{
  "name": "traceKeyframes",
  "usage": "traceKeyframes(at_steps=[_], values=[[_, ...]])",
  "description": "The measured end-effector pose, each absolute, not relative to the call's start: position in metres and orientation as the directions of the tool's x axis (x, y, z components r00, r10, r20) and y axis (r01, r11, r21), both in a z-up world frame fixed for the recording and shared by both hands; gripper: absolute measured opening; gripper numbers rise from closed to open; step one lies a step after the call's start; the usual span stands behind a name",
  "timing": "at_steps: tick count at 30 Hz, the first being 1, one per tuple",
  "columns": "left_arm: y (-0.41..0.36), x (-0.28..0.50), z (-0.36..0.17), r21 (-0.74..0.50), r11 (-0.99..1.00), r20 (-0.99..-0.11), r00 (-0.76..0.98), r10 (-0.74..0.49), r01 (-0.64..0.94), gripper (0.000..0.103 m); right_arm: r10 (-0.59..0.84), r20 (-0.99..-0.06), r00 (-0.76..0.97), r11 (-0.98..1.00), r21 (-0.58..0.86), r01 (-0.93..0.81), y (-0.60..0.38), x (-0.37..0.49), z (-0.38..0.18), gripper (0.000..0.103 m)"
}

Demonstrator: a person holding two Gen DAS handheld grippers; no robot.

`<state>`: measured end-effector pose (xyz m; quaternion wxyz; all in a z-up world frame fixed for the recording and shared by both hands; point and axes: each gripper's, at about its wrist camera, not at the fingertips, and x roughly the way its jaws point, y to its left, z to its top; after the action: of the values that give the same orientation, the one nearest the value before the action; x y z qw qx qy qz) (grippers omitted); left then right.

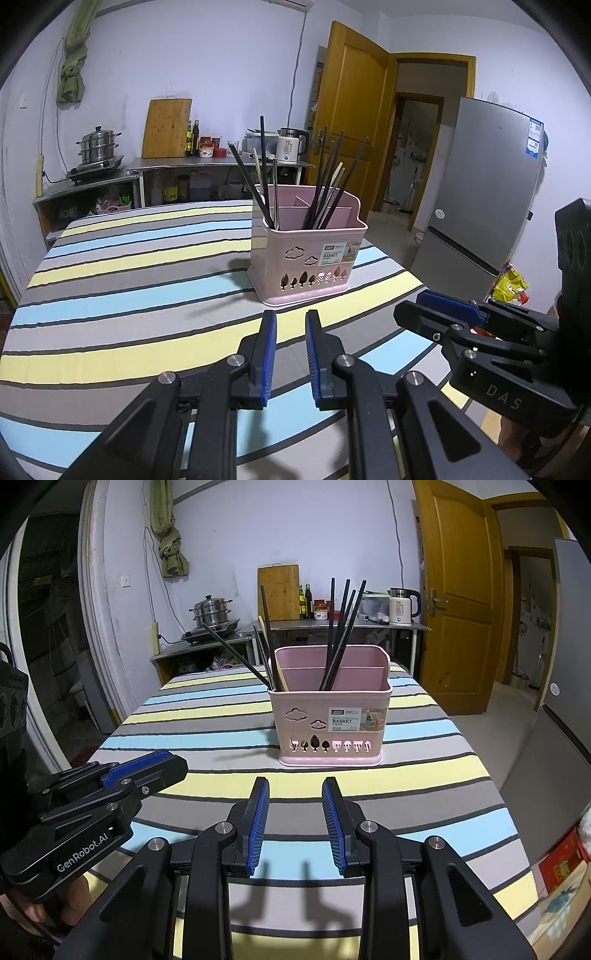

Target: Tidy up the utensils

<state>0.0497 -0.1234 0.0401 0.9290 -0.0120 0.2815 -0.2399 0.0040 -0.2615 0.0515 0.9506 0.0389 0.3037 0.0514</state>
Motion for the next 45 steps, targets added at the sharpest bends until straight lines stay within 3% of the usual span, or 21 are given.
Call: traceKeyframes(at_steps=[45], values=[[-0.1268, 0.0487, 0.0385, -0.122, 0.891, -0.533, 0.728, -0.431, 0.438, 0.015, 0.113, -0.58, 0.807, 0.993, 0.102, -0.066, -0.2628, 0.0037, 0.05, 0.031]])
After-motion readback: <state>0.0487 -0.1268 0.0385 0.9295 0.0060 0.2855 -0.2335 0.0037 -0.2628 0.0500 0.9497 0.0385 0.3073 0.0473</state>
